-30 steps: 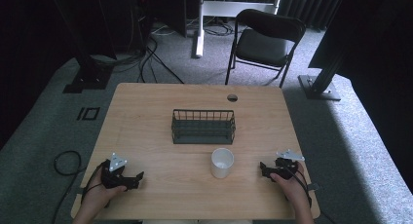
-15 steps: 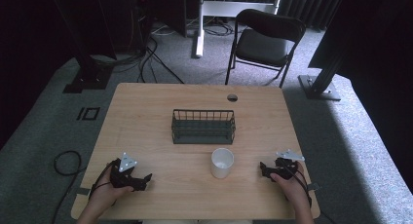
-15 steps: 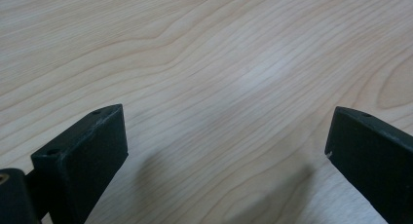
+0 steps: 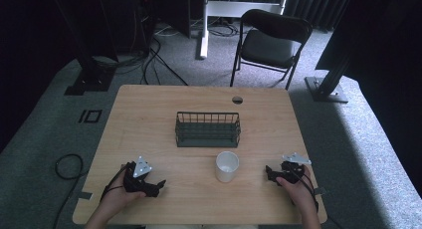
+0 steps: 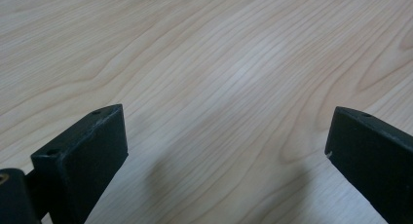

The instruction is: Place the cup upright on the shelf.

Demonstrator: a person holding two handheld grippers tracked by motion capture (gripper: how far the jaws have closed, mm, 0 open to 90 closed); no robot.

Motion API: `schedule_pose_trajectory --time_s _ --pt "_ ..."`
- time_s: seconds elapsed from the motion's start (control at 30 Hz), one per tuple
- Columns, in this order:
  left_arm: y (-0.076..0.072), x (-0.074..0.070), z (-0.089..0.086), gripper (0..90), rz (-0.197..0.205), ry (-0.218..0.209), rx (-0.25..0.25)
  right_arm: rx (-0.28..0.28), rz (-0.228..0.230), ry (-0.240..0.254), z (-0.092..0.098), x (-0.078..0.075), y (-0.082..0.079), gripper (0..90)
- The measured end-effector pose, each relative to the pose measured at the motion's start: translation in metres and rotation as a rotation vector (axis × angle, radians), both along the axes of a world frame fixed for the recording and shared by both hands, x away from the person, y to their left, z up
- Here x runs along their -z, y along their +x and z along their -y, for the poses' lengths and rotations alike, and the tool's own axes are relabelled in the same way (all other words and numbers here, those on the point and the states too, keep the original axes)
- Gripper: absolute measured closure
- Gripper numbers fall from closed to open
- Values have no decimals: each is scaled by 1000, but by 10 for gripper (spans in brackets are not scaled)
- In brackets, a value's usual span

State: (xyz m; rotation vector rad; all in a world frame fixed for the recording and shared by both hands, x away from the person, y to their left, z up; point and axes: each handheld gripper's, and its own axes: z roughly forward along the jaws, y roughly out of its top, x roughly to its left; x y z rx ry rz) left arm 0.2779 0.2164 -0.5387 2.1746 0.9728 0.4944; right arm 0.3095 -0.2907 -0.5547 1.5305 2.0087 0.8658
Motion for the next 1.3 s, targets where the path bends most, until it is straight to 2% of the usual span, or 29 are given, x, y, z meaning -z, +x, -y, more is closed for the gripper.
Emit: schedule_pose_trajectory --time_s 0.17,0.3,0.67,1.07,1.17,1.3 --pt "1 -1 15 22 8 1 61 0 0 0 0 0 0 104" --pt "2 -2 25 22 -3 -4 97 0 0 0 0 0 0 105" --pt "6 -6 50 22 -9 -37 163 0 0 0 0 0 0 105" --pt "12 -22 81 23 18 -87 247 1 0 1 0 0 0 105" --pt "13 -25 90 22 25 -83 272 0 0 0 0 0 0 105" --pt "13 -30 101 22 31 -98 301 0 0 1 0 0 0 105"
